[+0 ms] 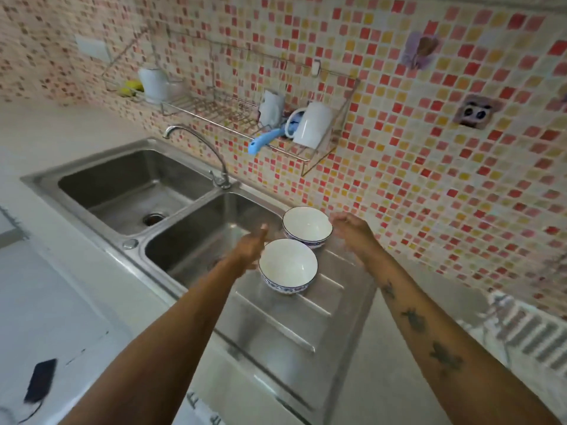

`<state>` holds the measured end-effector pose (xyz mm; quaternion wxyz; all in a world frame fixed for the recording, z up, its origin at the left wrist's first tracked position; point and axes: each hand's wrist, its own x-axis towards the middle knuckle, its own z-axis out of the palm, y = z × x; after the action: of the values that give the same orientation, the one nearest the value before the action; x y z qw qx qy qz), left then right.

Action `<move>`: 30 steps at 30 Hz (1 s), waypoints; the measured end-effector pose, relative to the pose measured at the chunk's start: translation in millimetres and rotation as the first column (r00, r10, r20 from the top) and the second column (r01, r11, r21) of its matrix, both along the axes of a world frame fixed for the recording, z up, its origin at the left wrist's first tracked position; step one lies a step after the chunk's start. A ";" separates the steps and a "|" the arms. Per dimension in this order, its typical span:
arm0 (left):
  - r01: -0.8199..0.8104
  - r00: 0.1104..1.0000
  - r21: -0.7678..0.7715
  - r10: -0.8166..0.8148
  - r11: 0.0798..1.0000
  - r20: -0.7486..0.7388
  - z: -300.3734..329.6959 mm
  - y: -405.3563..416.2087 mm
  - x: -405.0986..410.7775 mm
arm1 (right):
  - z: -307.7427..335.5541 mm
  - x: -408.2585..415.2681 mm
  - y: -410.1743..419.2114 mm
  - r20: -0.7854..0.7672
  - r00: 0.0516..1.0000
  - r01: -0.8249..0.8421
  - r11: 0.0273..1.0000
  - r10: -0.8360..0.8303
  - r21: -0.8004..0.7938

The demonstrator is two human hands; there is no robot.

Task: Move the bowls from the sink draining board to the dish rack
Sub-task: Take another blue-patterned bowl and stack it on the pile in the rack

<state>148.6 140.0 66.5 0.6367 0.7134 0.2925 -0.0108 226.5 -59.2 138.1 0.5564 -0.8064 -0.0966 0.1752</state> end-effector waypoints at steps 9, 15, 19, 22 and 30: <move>-0.147 0.986 0.015 0.148 0.989 -0.080 -80.3 -8.2 35.7 | -149.8 35.2 58.2 -0.384 0.904 0.156 0.982 -0.186 -0.110; -0.186 0.976 0.020 0.187 0.982 -0.113 -97.5 -6.4 53.2 | -151.4 33.3 67.8 -0.370 0.878 0.269 0.952 -0.304 -0.143; -0.210 0.975 -0.032 0.207 0.977 -0.077 -83.8 -9.3 46.8 | -151.4 30.8 65.1 -0.441 0.855 0.284 0.958 -0.274 -0.045; -0.191 0.982 -0.042 0.191 0.981 -0.010 -60.2 -12.0 37.2 | -164.9 43.3 52.0 -0.448 0.858 0.306 0.951 -0.251 0.053; -0.036 0.972 -0.233 0.088 0.972 0.217 72.3 -46.6 4.3 | -0.8 -29.2 11.6 -0.354 0.890 0.355 0.923 -0.287 0.146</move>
<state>152.9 93.4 138.8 0.7432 0.6229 0.2374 0.0572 197.3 -47.6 137.3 0.6669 -0.7087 0.1140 0.2000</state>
